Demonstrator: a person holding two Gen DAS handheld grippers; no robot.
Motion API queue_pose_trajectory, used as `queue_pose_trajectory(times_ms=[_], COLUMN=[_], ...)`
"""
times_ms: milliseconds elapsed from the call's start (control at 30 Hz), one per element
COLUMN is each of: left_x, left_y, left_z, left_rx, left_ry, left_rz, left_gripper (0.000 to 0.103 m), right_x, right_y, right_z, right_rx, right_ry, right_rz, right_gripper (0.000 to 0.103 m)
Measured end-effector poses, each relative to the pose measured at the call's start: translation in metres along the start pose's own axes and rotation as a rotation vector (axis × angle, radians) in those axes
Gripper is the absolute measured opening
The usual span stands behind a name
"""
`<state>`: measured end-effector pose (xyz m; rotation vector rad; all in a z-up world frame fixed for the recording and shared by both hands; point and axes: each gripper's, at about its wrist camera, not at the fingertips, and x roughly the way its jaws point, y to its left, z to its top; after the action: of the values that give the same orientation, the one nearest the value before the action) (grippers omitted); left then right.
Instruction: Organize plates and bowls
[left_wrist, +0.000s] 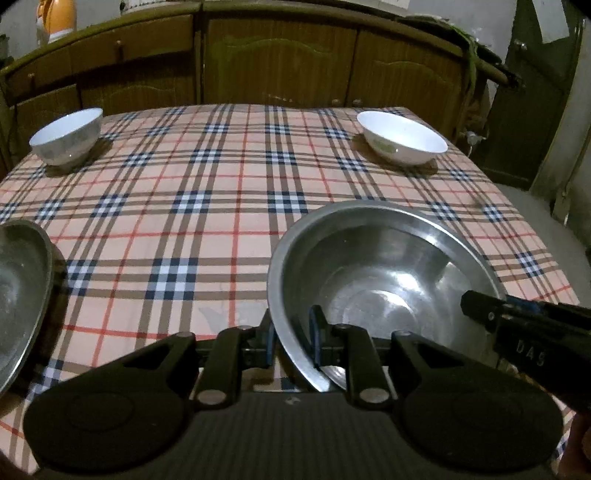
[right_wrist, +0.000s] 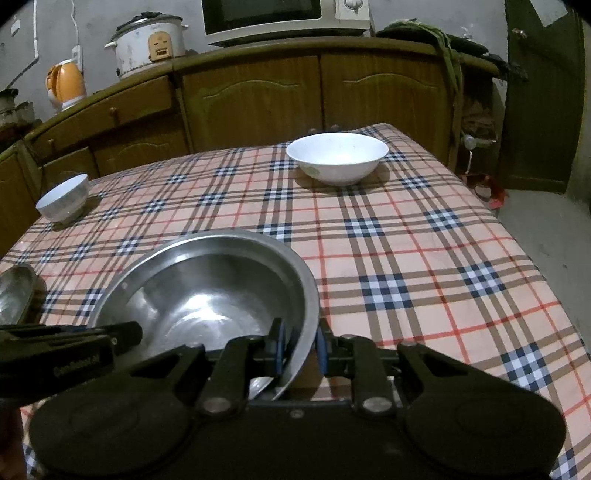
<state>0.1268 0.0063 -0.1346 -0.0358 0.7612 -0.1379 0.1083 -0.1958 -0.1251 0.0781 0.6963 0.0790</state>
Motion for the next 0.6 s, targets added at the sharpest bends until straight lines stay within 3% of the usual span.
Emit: queue_pose_trajectory(times_ms=[233,367,533,600], left_x=[0.001,-0.003,-0.012,-0.017], left_y=[0.002,0.006,0.011,0.012], left_z=[0.001,0.003,0.012,0.018], left_rx=[-0.014,-0.022,-0.017,-0.011], left_ry=[-0.001,-0.004,-0.026,-0.043], left_rz=[-0.005,-0.007,0.002,0.006], left_gripper=[0.022,0.024,0.03,0.038], right_x=[-0.002,-0.007,-0.017,-0.022], right_y=[0.0,-0.003,-0.012,-0.014], right_z=[0.002,0.006,0.016,0.023], right_rx=[-0.004,0.004,0.036,0.042], right_ry=[-0.016,-0.031,-0.072,-0.092], right_rz=[-0.011,-0.033,-0.041,-0.038], right_gripper=[0.024,0.032,0.038,0.043])
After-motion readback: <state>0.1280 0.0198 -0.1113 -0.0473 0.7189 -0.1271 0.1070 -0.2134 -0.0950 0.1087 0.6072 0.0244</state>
